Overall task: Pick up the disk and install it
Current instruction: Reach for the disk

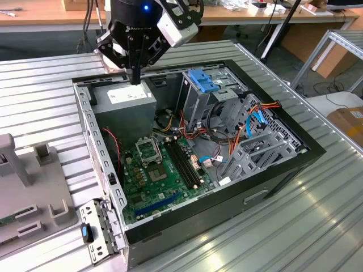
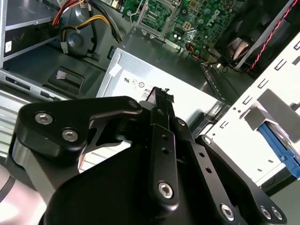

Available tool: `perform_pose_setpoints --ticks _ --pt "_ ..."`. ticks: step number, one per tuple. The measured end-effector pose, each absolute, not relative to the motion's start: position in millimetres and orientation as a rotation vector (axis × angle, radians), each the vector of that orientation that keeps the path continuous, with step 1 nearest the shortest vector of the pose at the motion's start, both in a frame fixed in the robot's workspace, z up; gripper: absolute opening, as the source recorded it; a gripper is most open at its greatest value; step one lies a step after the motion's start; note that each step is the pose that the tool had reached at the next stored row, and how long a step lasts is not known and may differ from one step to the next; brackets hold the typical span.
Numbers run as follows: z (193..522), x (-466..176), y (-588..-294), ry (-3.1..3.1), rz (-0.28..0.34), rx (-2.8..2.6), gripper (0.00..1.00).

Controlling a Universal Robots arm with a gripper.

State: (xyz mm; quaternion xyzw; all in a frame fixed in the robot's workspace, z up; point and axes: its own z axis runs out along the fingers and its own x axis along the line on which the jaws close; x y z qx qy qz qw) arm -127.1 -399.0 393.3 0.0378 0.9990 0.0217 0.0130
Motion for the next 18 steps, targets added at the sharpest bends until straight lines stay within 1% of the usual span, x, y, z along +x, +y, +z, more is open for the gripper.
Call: perform_pose_setpoints --ticks 10,18 --pt "393 -146 -399 3.112 0.068 0.118 0.11" --pt "393 -148 -399 3.113 0.068 0.118 0.11"
